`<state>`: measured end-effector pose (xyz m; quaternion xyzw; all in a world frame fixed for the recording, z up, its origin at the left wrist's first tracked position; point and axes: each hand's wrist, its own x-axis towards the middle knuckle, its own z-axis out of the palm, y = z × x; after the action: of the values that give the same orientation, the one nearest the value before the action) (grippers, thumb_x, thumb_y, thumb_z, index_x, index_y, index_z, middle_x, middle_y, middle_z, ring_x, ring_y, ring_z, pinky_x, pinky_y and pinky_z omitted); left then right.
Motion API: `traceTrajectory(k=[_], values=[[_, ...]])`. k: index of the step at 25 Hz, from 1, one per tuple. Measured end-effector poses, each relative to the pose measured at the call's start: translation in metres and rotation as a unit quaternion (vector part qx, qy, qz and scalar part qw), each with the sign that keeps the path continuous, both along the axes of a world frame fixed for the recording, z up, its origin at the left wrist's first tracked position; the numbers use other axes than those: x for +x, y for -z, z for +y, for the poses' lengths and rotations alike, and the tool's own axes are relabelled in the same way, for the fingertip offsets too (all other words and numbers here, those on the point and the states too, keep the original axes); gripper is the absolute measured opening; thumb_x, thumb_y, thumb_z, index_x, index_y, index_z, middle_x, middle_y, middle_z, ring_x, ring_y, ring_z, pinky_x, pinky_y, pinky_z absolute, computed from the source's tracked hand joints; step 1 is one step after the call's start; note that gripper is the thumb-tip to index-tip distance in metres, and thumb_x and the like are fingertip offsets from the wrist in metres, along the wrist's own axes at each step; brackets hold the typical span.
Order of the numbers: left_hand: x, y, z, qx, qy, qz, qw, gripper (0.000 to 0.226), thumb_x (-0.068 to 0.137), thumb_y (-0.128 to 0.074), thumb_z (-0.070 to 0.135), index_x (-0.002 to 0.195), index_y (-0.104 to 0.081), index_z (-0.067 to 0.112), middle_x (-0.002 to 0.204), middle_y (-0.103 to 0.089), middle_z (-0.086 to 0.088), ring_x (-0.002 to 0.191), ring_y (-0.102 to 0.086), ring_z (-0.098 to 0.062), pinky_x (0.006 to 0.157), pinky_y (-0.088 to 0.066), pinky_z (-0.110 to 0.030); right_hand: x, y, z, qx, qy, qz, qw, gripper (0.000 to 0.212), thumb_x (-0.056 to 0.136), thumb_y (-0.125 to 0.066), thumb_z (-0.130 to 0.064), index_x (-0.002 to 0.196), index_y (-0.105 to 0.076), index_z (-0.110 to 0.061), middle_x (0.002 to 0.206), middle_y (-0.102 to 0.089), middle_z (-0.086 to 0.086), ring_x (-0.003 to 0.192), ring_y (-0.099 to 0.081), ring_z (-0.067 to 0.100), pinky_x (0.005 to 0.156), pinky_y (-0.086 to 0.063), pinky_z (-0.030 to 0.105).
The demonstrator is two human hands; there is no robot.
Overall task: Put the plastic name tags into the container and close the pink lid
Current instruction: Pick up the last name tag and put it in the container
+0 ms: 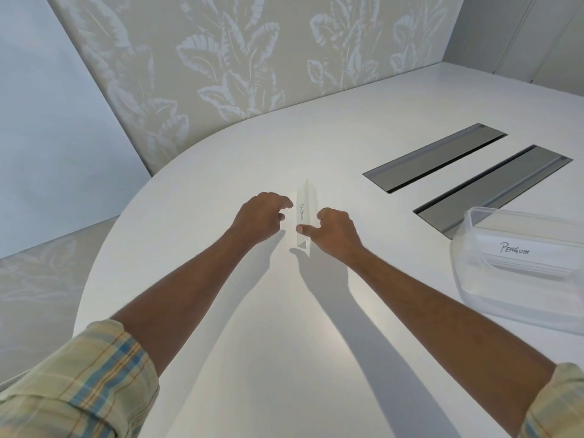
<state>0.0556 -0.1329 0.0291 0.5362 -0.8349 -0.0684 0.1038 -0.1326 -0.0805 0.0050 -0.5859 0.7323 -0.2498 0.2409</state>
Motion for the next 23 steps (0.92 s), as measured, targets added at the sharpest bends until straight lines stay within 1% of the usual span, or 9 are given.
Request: traceTrajectory(k=[2,6,9,11,13,17,18,21,23], values=[[0.002,0.005,-0.007,0.004,0.002,0.003,1.0,0.042,0.101,-0.062,0.007,0.139,-0.066,0.024,0.141,-0.067,0.002,0.13,-0.061,-0.023,0.101,-0.054,-0.043,0.006,0.008,-0.002,0.006,0.001,0.016,1.0,0.051,0.081,-0.077,-0.057,0.086,-0.058,-0.011,0.085,-0.063,0.003,0.08,-0.064,0.029,0.063,-0.05,0.036],[0.004,0.014,-0.02,0.004,0.014,0.022,1.0,0.046,0.099,-0.065,0.008,0.142,-0.064,0.023,0.152,-0.059,0.005,0.138,-0.057,-0.02,0.107,-0.052,-0.041,0.012,0.021,-0.005,-0.002,0.002,0.044,0.999,0.047,0.088,-0.073,-0.048,0.106,-0.065,-0.005,0.102,-0.067,0.008,0.096,-0.065,0.03,0.079,-0.056,0.04],[0.004,0.02,-0.027,0.016,0.012,0.029,0.999,0.051,0.098,-0.066,0.008,0.145,-0.061,0.025,0.153,-0.057,0.006,0.138,-0.057,-0.02,0.107,-0.052,-0.041,0.008,0.026,-0.008,-0.009,-0.011,0.048,0.999,0.029,0.089,-0.071,-0.038,0.087,-0.058,-0.012,0.091,-0.062,0.003,0.088,-0.059,0.029,0.066,-0.044,0.033],[0.003,0.022,-0.029,0.016,0.02,0.034,0.999,0.057,0.096,-0.066,0.004,0.148,-0.058,0.025,0.154,-0.055,0.007,0.136,-0.058,-0.02,0.104,-0.053,-0.04,0.004,0.029,-0.007,-0.012,-0.022,0.034,0.999,0.023,0.089,-0.071,-0.033,0.087,-0.058,-0.015,0.088,-0.06,0.0,0.087,-0.058,0.027,0.066,-0.038,0.03],[0.002,0.023,-0.03,0.016,0.029,0.032,0.999,0.066,0.094,-0.064,-0.001,0.153,-0.053,0.026,0.161,-0.046,0.006,0.139,-0.056,-0.022,0.103,-0.054,-0.042,0.0,0.03,-0.004,-0.012,-0.033,0.028,0.999,0.023,0.089,-0.07,-0.028,0.101,-0.068,-0.008,0.095,-0.067,0.001,0.093,-0.065,0.026,0.071,-0.046,0.031],[0.005,0.025,-0.033,0.026,0.034,-0.002,0.999,0.08,0.092,-0.06,-0.004,0.162,-0.038,0.027,0.175,-0.024,0.003,0.159,-0.031,-0.021,0.109,-0.051,-0.049,-0.006,0.027,0.002,-0.018,-0.067,0.023,0.997,0.023,0.087,-0.063,-0.016,0.108,-0.072,-0.008,0.1,-0.073,0.007,0.093,-0.068,0.029,0.081,-0.059,0.041],[0.006,0.026,-0.034,0.028,0.035,-0.007,0.999,0.081,0.092,-0.06,-0.005,0.163,-0.037,0.027,0.175,-0.023,0.003,0.16,-0.028,-0.021,0.11,-0.051,-0.05,-0.007,0.027,0.003,-0.017,-0.076,0.02,0.997,0.023,0.087,-0.062,-0.013,0.107,-0.073,-0.009,0.1,-0.073,0.006,0.092,-0.067,0.028,0.081,-0.059,0.041],[0.014,0.031,-0.037,0.046,0.026,-0.019,0.998,0.076,0.093,-0.064,-0.002,0.16,-0.043,0.028,0.171,-0.032,0.007,0.159,-0.03,-0.016,0.116,-0.046,-0.045,-0.012,0.03,0.004,-0.022,-0.094,0.02,0.995,0.014,0.082,-0.056,-0.005,0.079,-0.064,-0.015,0.08,-0.06,0.0,0.076,-0.054,0.024,0.07,-0.05,0.037],[0.019,0.035,-0.039,0.057,0.016,-0.022,0.998,0.068,0.093,-0.065,0.002,0.154,-0.052,0.027,0.165,-0.044,0.008,0.155,-0.037,-0.015,0.117,-0.044,-0.04,-0.016,0.03,0.005,-0.022,-0.096,0.017,0.995,0.019,0.085,-0.056,-0.003,0.093,-0.072,-0.012,0.091,-0.066,0.001,0.086,-0.058,0.023,0.078,-0.052,0.036]])
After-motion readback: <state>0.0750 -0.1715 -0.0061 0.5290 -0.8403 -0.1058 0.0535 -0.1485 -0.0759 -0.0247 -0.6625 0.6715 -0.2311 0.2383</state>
